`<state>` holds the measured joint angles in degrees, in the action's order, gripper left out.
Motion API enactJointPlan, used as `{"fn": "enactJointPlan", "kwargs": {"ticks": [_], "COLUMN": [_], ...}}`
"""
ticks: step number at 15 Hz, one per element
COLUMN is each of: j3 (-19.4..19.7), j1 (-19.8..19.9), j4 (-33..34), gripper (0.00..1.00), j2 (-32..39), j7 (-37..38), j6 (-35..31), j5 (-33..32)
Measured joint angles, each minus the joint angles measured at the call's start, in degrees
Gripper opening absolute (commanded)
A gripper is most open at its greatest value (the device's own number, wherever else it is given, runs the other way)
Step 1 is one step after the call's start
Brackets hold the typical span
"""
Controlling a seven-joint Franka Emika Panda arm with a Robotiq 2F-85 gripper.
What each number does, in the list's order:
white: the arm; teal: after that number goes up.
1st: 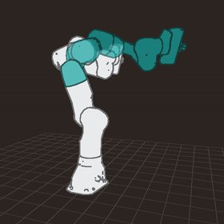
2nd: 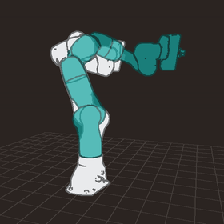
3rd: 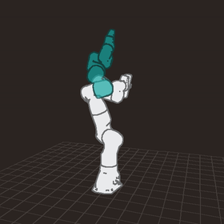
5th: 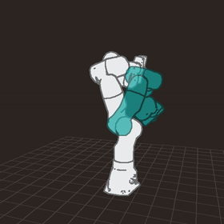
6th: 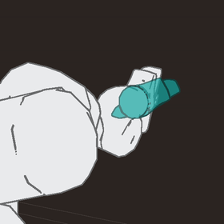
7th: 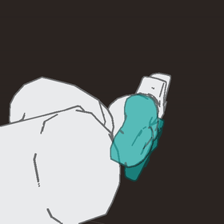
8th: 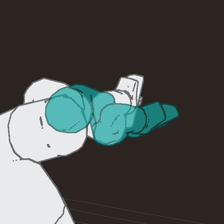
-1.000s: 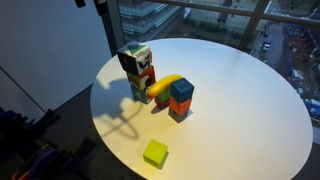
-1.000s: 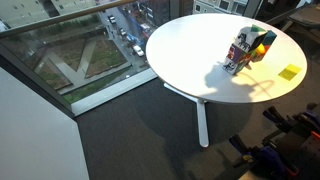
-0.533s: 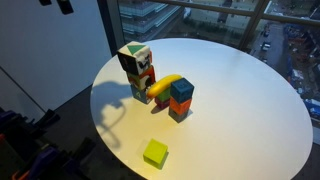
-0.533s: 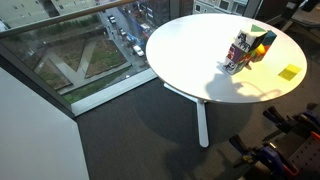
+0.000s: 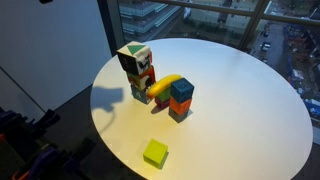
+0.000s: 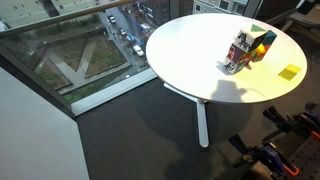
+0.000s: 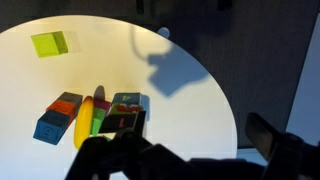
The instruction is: Put the black and white cube on the top of the block stack
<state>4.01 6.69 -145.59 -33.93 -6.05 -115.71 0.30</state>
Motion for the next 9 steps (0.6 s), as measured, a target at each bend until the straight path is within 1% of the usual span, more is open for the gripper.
{"fn": "enactJointPlan", "kwargs": {"ticks": [9], "j3": [0.0], "j1": [0.0], "j4": [-0.6], "gripper": [1.0], "j2": [-1.0], "j7": [0.0], "j6": [0.6], "j5": [0.0]}}
